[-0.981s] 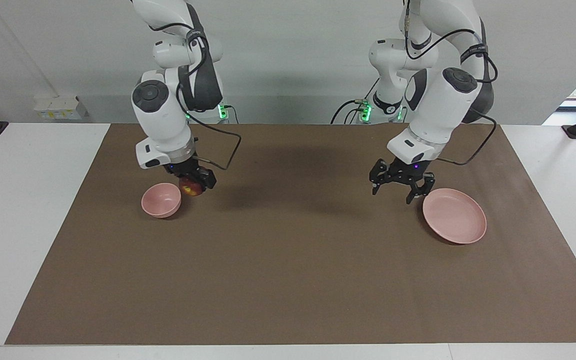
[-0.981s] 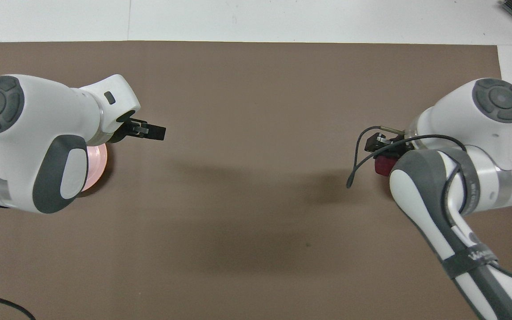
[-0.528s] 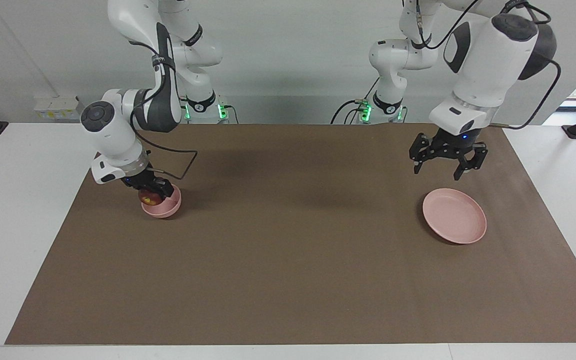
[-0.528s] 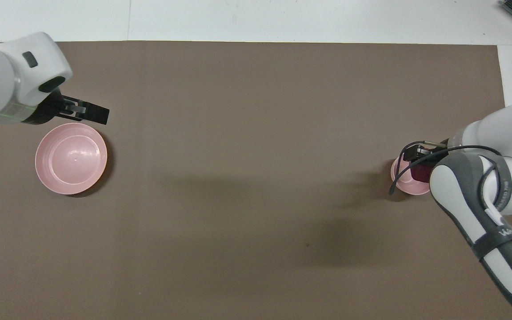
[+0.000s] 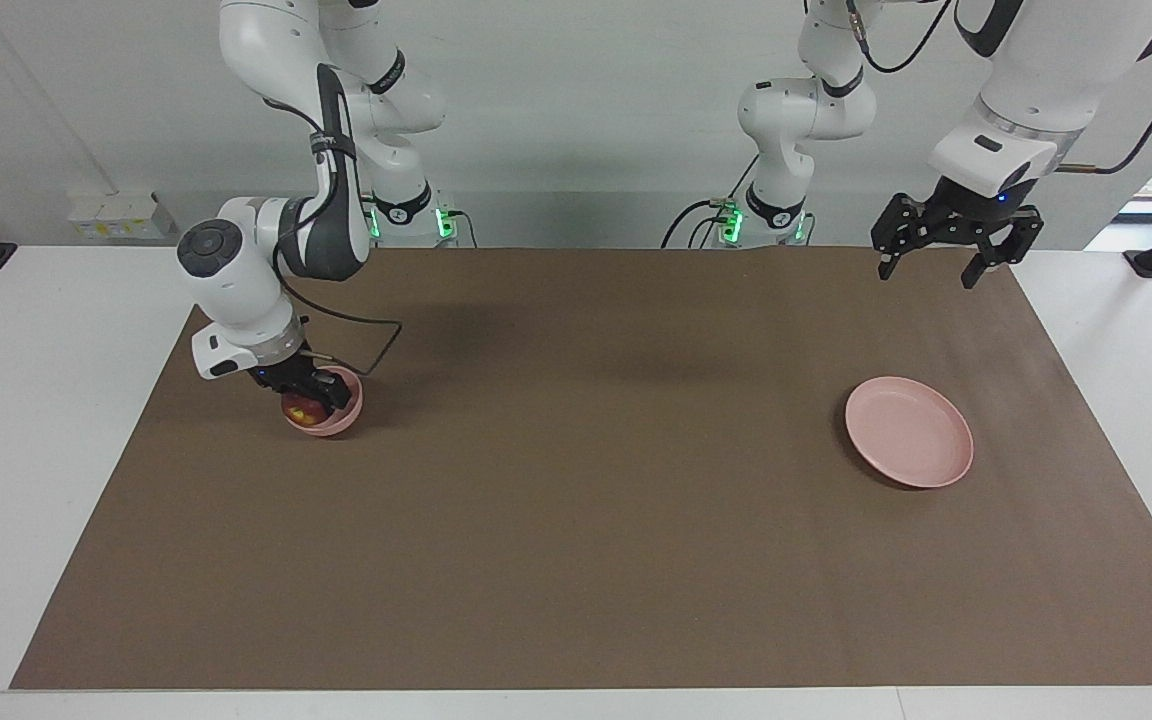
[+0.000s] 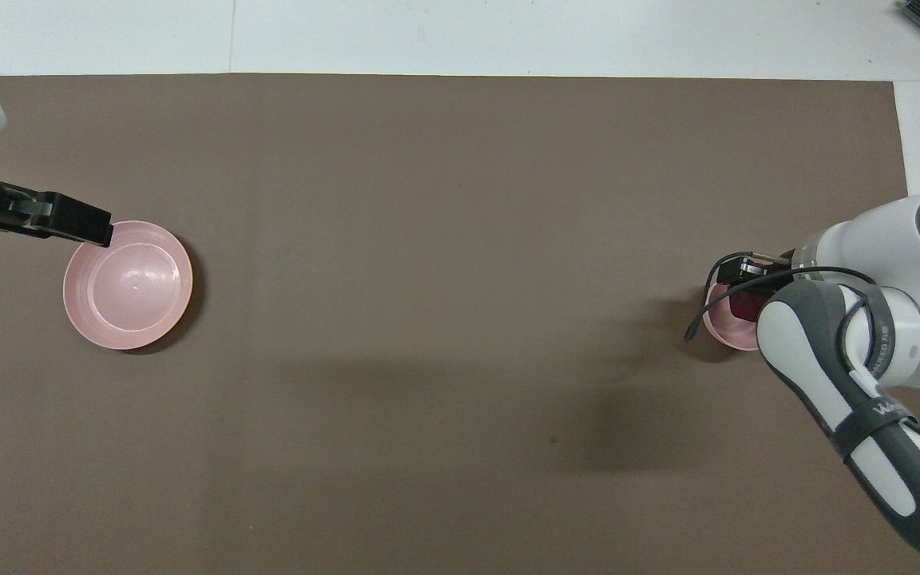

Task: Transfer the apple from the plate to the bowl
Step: 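Lower the apple into the pink bowl with the right gripper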

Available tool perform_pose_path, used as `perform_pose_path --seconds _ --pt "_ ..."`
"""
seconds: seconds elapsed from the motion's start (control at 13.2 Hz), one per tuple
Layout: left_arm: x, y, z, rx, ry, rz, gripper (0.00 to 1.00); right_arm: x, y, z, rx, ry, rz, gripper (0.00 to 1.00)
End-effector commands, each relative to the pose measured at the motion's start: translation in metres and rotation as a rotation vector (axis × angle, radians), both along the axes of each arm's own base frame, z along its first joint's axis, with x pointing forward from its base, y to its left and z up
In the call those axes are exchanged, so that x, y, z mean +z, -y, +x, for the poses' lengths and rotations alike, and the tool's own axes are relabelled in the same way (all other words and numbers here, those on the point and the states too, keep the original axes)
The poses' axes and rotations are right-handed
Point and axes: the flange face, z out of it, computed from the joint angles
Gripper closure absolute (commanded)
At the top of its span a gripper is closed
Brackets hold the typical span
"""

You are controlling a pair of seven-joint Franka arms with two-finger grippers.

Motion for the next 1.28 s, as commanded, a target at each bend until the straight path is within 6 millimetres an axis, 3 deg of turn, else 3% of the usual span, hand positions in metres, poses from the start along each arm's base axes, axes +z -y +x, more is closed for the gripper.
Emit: perform_pose_path --seconds 0.0,0.08,0.23,0.3,0.38,0.45,0.75,0.91,1.21 --pt "0.019 -0.002 -0.017 0.010 0.012 0.023 0.00 -0.004 -0.003 0.003 -0.023 0.007 0.000 0.81" --pt "0.020 -0.002 -0.018 0.008 0.015 0.021 0.00 -0.008 -0.003 0.003 -0.025 0.002 0.002 0.65" --pt "0.020 0.000 -0.018 0.004 0.018 0.018 0.00 -0.014 -0.005 0.007 -0.064 0.004 0.050 0.47" --pt "0.021 -0.002 -0.018 0.006 0.019 0.018 0.00 -0.012 -0.007 0.008 -0.064 0.007 0.051 0.31" --pt "0.021 -0.003 -0.018 0.007 0.019 0.016 0.00 -0.012 -0.007 0.009 -0.064 0.008 0.051 0.05" --pt "0.020 -0.004 -0.018 0.010 0.017 0.017 0.00 -0.011 -0.007 0.009 -0.062 0.008 0.052 0.00" --pt "0.020 -0.008 -0.017 0.018 0.017 0.017 0.00 0.001 -0.008 0.007 -0.039 0.007 0.054 0.00" --pt "0.020 -0.018 -0.015 0.034 0.016 0.017 0.00 0.033 -0.017 0.000 0.016 0.000 0.057 0.00" --pt "0.019 -0.033 -0.013 0.062 0.015 0.017 0.00 0.128 -0.026 0.002 0.083 0.014 0.014 0.00"
